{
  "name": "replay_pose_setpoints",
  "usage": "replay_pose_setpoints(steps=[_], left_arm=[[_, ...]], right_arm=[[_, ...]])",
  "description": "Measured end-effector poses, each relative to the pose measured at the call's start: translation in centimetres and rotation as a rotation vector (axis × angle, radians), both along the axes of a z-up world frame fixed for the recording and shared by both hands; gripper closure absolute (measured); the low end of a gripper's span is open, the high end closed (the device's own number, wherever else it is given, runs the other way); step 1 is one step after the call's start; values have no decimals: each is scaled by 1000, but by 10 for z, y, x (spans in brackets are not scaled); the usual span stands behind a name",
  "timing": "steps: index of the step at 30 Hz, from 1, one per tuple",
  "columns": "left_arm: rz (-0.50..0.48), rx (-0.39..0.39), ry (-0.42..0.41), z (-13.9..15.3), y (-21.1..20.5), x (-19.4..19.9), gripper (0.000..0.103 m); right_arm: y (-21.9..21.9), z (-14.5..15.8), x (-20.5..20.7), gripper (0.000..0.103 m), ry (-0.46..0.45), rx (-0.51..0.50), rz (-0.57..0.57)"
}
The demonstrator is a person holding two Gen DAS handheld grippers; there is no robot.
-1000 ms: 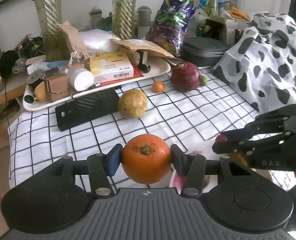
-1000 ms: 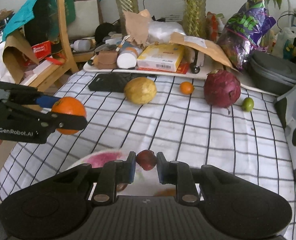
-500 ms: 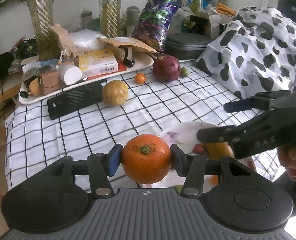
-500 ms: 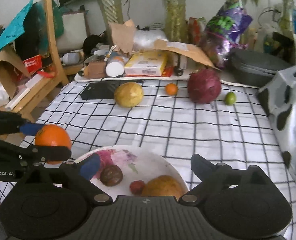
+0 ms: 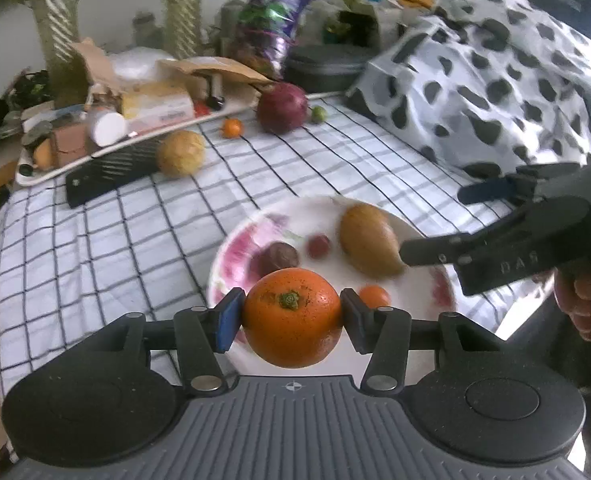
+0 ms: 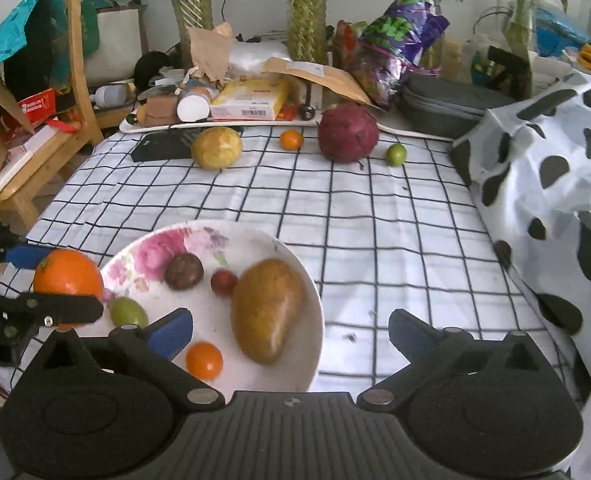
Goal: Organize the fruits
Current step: 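Lower the orange onto the plate with the left tool while the right tool releases the cherry tomato there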
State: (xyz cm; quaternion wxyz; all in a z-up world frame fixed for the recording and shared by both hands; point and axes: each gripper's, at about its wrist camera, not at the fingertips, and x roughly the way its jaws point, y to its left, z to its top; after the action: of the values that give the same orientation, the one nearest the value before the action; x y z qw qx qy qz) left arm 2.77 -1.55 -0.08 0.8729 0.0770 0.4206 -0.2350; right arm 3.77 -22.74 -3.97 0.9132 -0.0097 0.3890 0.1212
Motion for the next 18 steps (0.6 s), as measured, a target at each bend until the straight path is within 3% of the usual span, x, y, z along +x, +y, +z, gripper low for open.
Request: replay_pose_setpoints(steps=[10,18], left_arm=[[-87,32,54,-14,-33,-15,53],[-63,104,118,-41,-47,-2,52]], right_arm=[[-27,-1,-22,0,1,4,-89],[-39,-5,-22,0,12,-4,-127]])
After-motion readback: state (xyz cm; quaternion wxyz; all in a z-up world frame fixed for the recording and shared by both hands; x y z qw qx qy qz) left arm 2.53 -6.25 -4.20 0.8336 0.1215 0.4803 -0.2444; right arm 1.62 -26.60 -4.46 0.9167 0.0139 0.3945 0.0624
